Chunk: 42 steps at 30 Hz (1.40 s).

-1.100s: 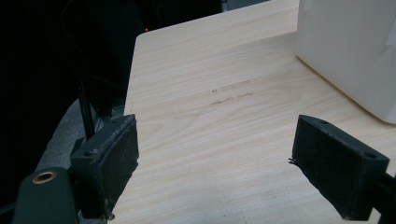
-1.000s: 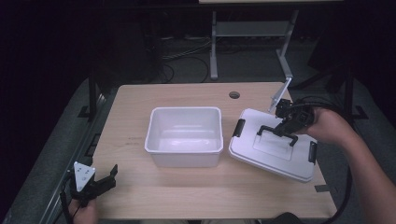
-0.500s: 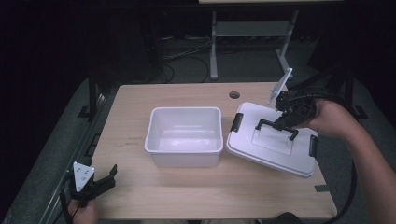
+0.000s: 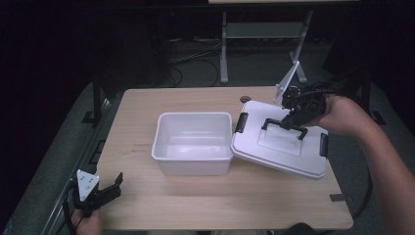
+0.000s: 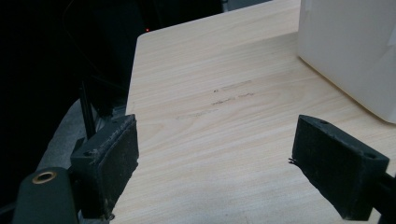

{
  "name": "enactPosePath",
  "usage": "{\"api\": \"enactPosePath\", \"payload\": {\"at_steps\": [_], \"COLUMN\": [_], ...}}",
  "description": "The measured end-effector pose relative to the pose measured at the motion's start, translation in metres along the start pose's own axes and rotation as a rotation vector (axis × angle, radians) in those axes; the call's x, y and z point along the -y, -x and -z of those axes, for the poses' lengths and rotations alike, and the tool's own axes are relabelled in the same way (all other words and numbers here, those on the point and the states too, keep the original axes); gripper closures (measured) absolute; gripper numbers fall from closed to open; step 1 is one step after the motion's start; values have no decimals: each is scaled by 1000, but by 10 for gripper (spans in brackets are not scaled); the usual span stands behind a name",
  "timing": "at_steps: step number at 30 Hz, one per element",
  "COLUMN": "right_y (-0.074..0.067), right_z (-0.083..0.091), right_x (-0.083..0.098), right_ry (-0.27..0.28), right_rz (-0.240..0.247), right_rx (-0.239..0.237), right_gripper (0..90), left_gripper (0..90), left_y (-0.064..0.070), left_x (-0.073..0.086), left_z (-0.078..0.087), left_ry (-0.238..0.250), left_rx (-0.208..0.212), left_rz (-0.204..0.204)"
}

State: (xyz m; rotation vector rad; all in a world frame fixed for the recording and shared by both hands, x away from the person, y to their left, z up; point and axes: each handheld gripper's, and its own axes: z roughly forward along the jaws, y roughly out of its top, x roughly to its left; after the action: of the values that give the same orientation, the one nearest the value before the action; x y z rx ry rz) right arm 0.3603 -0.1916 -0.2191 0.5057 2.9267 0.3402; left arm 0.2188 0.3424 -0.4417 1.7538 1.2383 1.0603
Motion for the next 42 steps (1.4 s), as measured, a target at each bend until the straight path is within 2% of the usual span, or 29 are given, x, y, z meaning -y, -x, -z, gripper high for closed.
{"api": "enactPosePath", "payload": {"at_steps": [7,24,42], "right_y": [-2,-9,-16], "right_z": [3,6,4], "right_x": [-19,-61,-100], "right_ry": [19,19,18], "right_rz": [39,113,169], "right_rx": [6,15,11], "right_gripper": [843,843,843], "left_gripper": [140,140,141], "left_y": [-1,0,0], "left_x": [0,0,1], "left_z": [0,-1,-1], "left_ry": [2,0,0], "left_rx": [-1,3,4], "left_rz": [3,5,3]}}
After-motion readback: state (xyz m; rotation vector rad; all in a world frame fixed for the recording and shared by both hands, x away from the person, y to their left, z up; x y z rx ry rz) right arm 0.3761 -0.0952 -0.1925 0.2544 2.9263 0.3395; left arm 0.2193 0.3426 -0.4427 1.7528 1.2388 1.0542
